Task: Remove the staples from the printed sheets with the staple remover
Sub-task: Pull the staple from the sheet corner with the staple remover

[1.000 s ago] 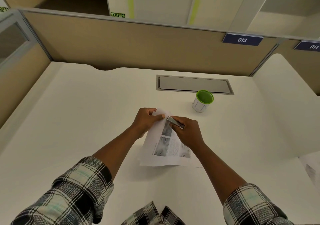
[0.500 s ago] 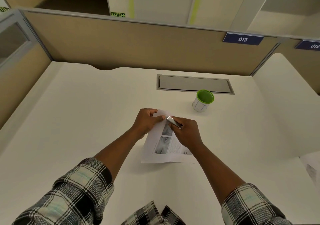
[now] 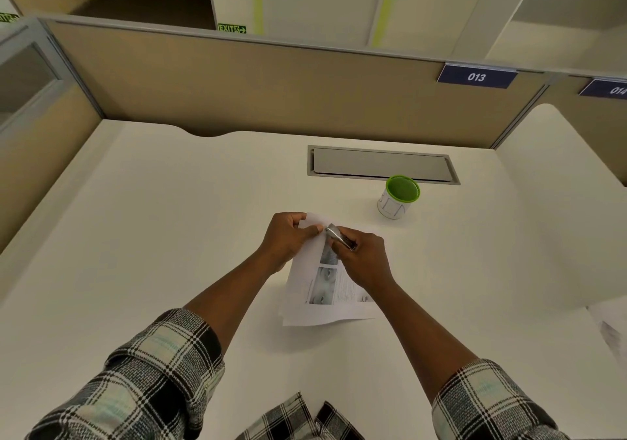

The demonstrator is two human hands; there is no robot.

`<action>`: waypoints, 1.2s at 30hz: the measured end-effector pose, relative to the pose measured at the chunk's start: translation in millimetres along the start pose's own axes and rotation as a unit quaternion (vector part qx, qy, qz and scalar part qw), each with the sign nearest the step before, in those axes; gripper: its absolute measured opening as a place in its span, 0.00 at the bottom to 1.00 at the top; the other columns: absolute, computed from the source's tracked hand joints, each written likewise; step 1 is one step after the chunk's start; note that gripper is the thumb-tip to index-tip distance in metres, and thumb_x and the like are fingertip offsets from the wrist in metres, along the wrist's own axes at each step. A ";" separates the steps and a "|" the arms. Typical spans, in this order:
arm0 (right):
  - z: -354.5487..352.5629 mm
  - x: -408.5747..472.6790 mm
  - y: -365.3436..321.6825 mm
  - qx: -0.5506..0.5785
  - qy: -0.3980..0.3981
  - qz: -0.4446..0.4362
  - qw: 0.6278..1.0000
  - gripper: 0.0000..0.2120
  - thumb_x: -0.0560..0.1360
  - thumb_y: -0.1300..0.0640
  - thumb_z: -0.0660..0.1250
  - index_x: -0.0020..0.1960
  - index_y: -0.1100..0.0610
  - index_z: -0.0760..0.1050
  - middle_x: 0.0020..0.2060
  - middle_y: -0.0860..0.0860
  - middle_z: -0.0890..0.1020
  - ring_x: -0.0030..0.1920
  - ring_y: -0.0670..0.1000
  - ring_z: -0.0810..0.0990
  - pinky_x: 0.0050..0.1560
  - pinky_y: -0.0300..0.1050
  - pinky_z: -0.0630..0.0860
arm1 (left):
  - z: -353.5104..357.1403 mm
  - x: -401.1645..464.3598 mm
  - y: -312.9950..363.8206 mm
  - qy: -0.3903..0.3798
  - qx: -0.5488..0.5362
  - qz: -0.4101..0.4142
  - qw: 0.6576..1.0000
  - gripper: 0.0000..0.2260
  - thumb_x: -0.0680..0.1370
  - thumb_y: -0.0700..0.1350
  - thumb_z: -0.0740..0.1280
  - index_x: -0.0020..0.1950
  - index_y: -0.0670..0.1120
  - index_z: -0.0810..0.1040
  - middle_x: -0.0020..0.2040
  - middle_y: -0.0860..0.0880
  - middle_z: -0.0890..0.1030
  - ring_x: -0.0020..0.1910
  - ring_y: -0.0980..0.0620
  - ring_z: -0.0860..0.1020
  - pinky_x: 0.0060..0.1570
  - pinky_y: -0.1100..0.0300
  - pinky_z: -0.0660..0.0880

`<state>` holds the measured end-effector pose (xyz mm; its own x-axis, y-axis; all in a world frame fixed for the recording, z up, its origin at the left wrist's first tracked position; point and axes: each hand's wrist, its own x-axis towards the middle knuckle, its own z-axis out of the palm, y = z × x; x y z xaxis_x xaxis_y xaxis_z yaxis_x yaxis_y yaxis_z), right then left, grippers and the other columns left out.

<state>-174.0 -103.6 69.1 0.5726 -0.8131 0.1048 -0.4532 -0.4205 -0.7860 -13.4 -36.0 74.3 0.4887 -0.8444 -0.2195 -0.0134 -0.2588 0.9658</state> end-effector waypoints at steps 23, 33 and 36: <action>-5.2 -8.1 -1.6 -0.008 0.017 -0.006 1.000 0.11 0.73 0.58 0.72 0.55 0.55 0.79 0.42 0.46 0.83 0.39 0.38 0.77 0.39 0.24 0.69 | 2.7 -0.1 -4.8 0.019 0.003 -0.010 1.000 0.15 0.74 0.48 0.73 0.57 0.43 0.80 0.53 0.45 0.81 0.50 0.45 0.80 0.50 0.51 0.81; -4.3 -8.6 0.4 -0.011 0.023 -0.028 0.999 0.11 0.73 0.60 0.70 0.56 0.53 0.80 0.42 0.41 0.81 0.41 0.37 0.78 0.40 0.26 0.71 | 1.3 -1.2 -5.6 0.008 -0.010 -0.009 1.000 0.14 0.73 0.48 0.73 0.56 0.44 0.81 0.53 0.44 0.82 0.51 0.41 0.80 0.53 0.44 0.80; -4.2 -8.8 -0.4 -0.011 0.022 -0.025 0.999 0.11 0.73 0.60 0.71 0.56 0.53 0.80 0.40 0.41 0.81 0.40 0.37 0.78 0.38 0.26 0.70 | 0.7 -2.6 -4.1 0.007 -0.011 -0.008 1.000 0.14 0.73 0.48 0.73 0.55 0.43 0.81 0.52 0.44 0.82 0.51 0.41 0.80 0.53 0.44 0.80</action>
<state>-181.7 -98.0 71.1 0.5652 -0.8072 0.1701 -0.4402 -0.4695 -0.7654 -15.2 -33.0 70.8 0.5016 -0.8331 -0.2332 0.0131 -0.2622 0.9649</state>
